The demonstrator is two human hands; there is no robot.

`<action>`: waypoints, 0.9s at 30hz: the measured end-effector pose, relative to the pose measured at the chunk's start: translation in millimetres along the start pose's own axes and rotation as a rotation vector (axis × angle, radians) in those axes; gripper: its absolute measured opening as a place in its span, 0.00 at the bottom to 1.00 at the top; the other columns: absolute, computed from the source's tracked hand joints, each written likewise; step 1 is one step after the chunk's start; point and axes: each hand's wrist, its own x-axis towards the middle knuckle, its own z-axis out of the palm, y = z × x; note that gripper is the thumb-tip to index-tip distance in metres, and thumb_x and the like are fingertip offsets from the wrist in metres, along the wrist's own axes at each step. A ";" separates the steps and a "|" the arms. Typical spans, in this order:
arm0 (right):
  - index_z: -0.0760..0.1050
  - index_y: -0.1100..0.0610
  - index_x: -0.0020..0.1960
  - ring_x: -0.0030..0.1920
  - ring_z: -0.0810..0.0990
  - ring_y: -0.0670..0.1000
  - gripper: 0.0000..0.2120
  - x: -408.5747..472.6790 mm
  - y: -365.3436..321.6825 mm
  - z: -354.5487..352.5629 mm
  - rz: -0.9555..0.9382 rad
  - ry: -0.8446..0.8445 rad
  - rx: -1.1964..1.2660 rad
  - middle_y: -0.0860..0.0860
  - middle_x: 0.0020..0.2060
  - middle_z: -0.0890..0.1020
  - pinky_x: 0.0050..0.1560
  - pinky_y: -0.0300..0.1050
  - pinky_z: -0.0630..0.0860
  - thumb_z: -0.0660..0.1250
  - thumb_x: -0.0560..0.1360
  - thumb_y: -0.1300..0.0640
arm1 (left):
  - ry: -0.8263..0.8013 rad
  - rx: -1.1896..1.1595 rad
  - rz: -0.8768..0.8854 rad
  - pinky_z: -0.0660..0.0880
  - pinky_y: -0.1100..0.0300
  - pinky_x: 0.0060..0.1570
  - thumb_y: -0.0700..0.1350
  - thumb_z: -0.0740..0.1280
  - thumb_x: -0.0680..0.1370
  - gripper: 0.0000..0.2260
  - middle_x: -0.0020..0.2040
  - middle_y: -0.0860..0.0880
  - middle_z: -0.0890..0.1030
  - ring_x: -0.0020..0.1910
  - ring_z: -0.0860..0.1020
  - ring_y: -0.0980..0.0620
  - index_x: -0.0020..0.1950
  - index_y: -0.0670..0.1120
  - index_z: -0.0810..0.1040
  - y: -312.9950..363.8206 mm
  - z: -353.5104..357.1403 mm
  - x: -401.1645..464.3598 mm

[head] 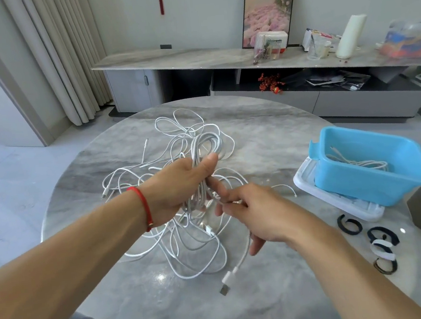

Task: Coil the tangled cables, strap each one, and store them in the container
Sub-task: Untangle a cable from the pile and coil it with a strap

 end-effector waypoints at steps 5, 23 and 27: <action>0.74 0.44 0.52 0.26 0.84 0.54 0.04 -0.1 -3.8 8.6 -0.069 -0.029 -0.113 0.47 0.38 0.81 0.38 0.45 0.81 0.60 0.83 0.49 | 0.207 -0.241 0.061 0.73 0.50 0.38 0.56 0.61 0.83 0.19 0.26 0.48 0.72 0.29 0.76 0.44 0.39 0.43 0.70 0.4 11.9 8.6; 0.82 0.62 0.50 0.32 0.81 0.51 0.14 -4.9 -13.1 -16.6 -0.092 0.007 0.763 0.57 0.36 0.85 0.29 0.41 0.77 0.64 0.83 0.52 | -0.016 0.014 0.015 0.63 0.64 0.24 0.60 0.58 0.83 0.24 0.25 0.49 0.72 0.21 0.62 0.52 0.37 0.42 0.71 -11.1 12.1 3.8; 0.82 0.62 0.44 0.25 0.78 0.49 0.15 -1.8 -12.4 -7.5 -0.134 0.245 0.565 0.52 0.27 0.82 0.25 0.40 0.72 0.65 0.83 0.54 | -0.165 -0.046 0.044 0.60 0.63 0.25 0.68 0.52 0.80 0.33 0.36 0.38 0.75 0.24 0.61 0.51 0.41 0.39 0.75 -12.0 16.0 -2.2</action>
